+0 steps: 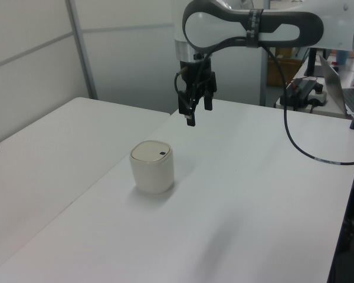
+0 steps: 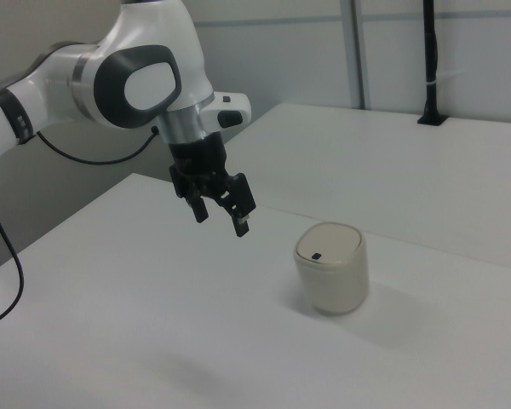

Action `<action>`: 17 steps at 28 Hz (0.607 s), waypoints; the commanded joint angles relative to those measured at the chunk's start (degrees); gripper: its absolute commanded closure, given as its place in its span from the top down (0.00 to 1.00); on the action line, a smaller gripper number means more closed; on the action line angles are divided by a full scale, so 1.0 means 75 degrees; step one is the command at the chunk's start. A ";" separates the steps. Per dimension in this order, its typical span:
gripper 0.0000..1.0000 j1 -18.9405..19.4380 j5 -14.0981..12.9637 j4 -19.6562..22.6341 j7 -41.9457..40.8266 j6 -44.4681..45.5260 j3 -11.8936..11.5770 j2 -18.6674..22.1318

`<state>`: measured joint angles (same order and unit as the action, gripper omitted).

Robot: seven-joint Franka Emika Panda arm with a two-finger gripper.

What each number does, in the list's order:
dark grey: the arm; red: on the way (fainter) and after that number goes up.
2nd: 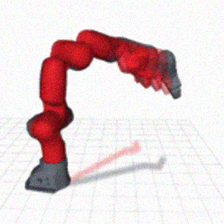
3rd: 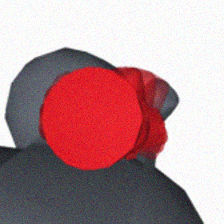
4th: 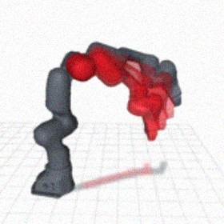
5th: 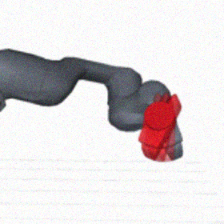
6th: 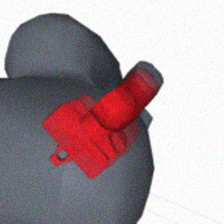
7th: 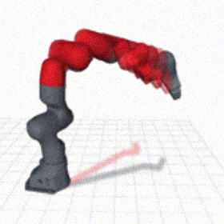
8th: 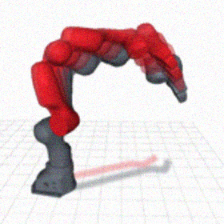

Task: Open the trash can
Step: 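Move the gripper over the cream trash can's lid tab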

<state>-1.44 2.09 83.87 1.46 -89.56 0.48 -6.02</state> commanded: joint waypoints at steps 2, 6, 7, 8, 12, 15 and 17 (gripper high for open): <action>1.00 -0.0008 -0.0232 -0.0015 -0.0605 0.0082 -0.0193 0.0111; 1.00 -0.0019 -0.0232 -0.0015 -0.0675 0.0082 -0.0205 0.0111; 1.00 -0.0019 -0.0244 -0.0015 -0.0733 0.0082 -0.0205 0.0111; 0.93 -0.0019 -0.0244 -0.0015 -0.0804 0.0082 -0.0205 0.0111; 0.24 -0.0019 -0.0232 -0.0003 -0.1237 0.0105 -0.0205 0.0111; 0.00 -0.0019 -0.0244 -0.0003 -0.1332 0.0117 -0.0205 0.0123; 0.00 -0.0019 -0.0232 -0.0003 -0.1378 0.0106 -0.0193 0.0111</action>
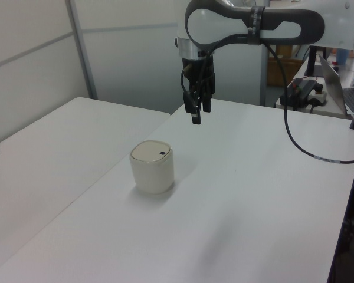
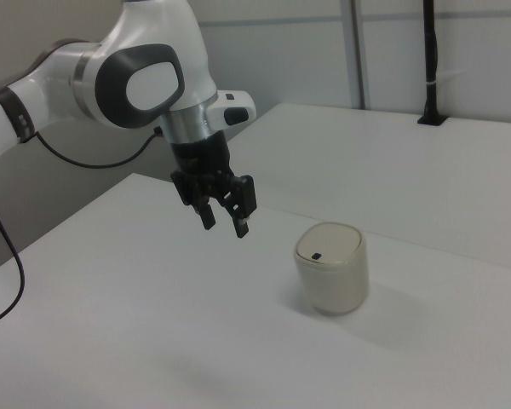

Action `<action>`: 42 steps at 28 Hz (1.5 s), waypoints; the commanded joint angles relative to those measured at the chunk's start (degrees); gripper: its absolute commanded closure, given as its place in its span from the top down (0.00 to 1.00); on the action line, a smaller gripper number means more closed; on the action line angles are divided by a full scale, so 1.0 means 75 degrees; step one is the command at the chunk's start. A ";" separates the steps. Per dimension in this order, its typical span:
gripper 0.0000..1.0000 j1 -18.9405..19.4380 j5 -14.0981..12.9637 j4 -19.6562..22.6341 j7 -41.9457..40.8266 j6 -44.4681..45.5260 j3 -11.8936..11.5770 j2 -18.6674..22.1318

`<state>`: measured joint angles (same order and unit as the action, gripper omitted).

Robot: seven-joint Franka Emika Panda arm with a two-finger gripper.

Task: Open the trash can
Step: 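Move the gripper over the cream trash can's lid tab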

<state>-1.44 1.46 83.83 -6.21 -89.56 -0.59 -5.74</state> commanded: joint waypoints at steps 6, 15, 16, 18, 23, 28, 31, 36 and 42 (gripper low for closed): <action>0.00 -0.0019 -0.0148 0.0002 -0.0380 0.0035 -0.0039 0.0050; 0.00 -0.0007 -0.0148 0.0002 -0.0368 0.0023 -0.0039 0.0039; 0.00 -0.0007 -0.0148 0.0002 -0.0380 0.0023 -0.0039 0.0039; 0.00 -0.0007 -0.0149 0.0002 -0.0380 0.0023 -0.0039 0.0039; 0.00 -0.0019 -0.0172 0.0002 -0.0554 -0.0012 -0.0039 -0.0101; 0.00 -0.0019 -0.0137 -0.0010 -0.1293 -0.0526 -0.0039 -0.0407; 0.00 -0.0019 -0.0148 0.0002 -0.1259 -0.1041 -0.0039 -0.0523; 0.00 -0.0019 -0.0125 -0.0010 -0.1212 -0.1803 -0.0039 -0.0922; 0.00 -0.0007 -0.0113 -0.0010 -0.1118 -0.2648 -0.0027 -0.1309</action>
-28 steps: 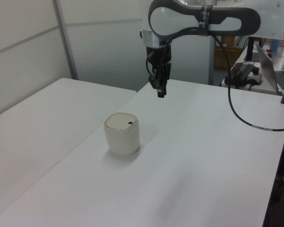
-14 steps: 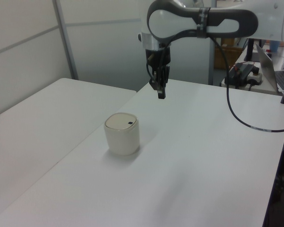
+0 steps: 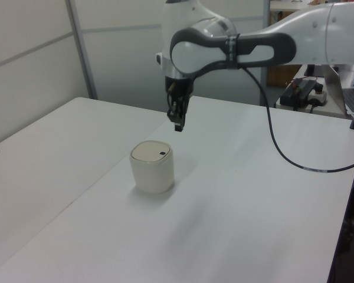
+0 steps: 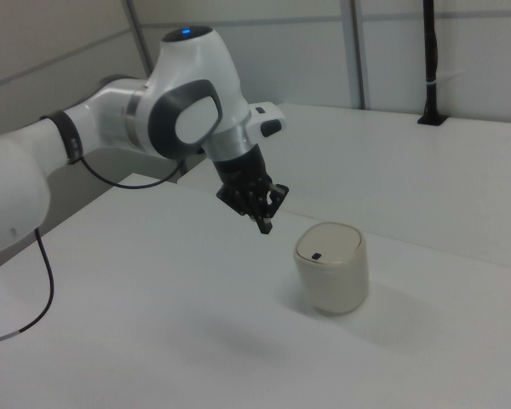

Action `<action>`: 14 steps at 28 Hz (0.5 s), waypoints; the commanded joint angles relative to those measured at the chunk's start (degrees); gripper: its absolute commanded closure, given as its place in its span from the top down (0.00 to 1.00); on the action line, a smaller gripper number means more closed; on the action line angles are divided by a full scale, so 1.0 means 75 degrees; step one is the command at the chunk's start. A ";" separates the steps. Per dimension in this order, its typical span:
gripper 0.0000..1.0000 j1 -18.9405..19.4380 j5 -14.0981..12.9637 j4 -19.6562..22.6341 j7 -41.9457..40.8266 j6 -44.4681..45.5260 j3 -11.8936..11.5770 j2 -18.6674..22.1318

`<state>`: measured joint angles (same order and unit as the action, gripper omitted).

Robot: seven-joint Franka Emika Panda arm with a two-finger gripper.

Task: Open the trash can
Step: 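Move the gripper over the cream trash can's lid tab, then lower the gripper onto the dark tab at the lid's edge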

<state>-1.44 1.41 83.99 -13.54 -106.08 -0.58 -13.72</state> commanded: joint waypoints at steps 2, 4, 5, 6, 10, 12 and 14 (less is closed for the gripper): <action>0.00 -0.0008 -0.0106 -0.0019 -0.0046 -0.0737 -0.0028 -0.0373; 0.00 -0.0008 -0.0106 -0.0019 -0.0011 -0.0878 -0.0028 -0.0443; 0.00 -0.0019 -0.0106 -0.0031 0.0035 -0.1041 -0.0028 -0.0548; 0.00 -0.0020 -0.0106 -0.0031 0.0071 -0.1113 -0.0028 -0.0584; 0.00 -0.0031 -0.0094 -0.0019 0.0200 -0.1429 -0.0039 -0.0748; 0.00 -0.0089 -0.0083 -0.0019 0.0247 -0.1663 -0.0039 -0.0842; 0.00 -0.0183 -0.0094 -0.0019 0.0259 -0.1851 -0.0039 -0.0912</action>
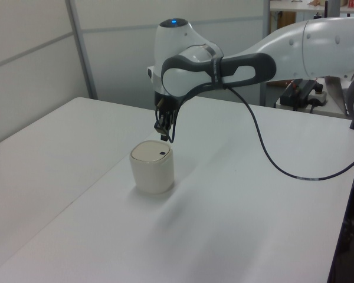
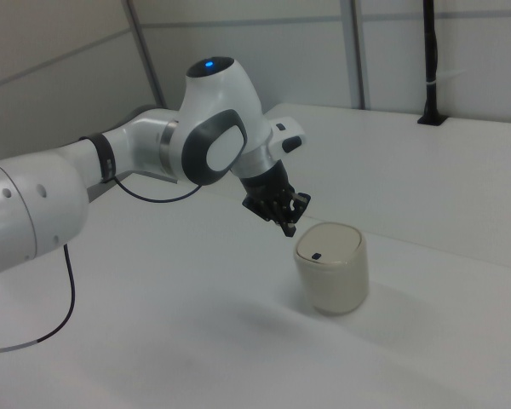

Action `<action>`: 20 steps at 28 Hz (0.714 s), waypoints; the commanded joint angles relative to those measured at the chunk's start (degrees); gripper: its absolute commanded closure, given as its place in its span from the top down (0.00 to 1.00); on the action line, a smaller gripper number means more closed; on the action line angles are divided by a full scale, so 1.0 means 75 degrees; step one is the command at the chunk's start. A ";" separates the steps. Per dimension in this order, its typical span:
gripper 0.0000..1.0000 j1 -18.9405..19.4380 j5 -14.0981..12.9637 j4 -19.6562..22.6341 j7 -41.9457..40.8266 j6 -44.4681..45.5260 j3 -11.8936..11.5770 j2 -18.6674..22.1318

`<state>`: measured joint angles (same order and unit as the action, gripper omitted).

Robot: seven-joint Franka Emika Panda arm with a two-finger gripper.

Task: Open the trash can
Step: 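Lower the gripper onto the dark tab at the lid's edge, then lift the gripper upward, flipping the lid open by its tab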

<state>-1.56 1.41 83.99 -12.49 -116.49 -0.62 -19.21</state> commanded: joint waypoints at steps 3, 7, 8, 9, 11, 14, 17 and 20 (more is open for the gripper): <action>0.00 -0.0260 -0.0106 -0.0019 0.0211 -0.0884 -0.0035 -0.0414; 0.00 -0.0307 -0.0083 -0.0019 0.0388 -0.1237 -0.0035 -0.0567; 0.00 -0.0307 -0.0071 -0.0019 0.0400 -0.1261 -0.0035 -0.0602; 0.00 -0.0319 -0.0059 -0.0019 0.0400 -0.1273 -0.0035 -0.0626; 0.00 -0.0319 -0.0059 -0.0019 0.0400 -0.1273 -0.0035 -0.0673; 0.00 -0.0319 -0.0059 -0.0019 0.0400 -0.1273 -0.0035 -0.0778; 0.00 -0.0307 -0.0048 -0.0019 0.0400 -0.1273 -0.0035 -0.0790; 0.00 -0.0307 -0.0036 -0.0008 0.0400 -0.1273 -0.0035 -0.0895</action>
<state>-4.22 1.41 84.00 -10.52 -125.05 -0.65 -25.01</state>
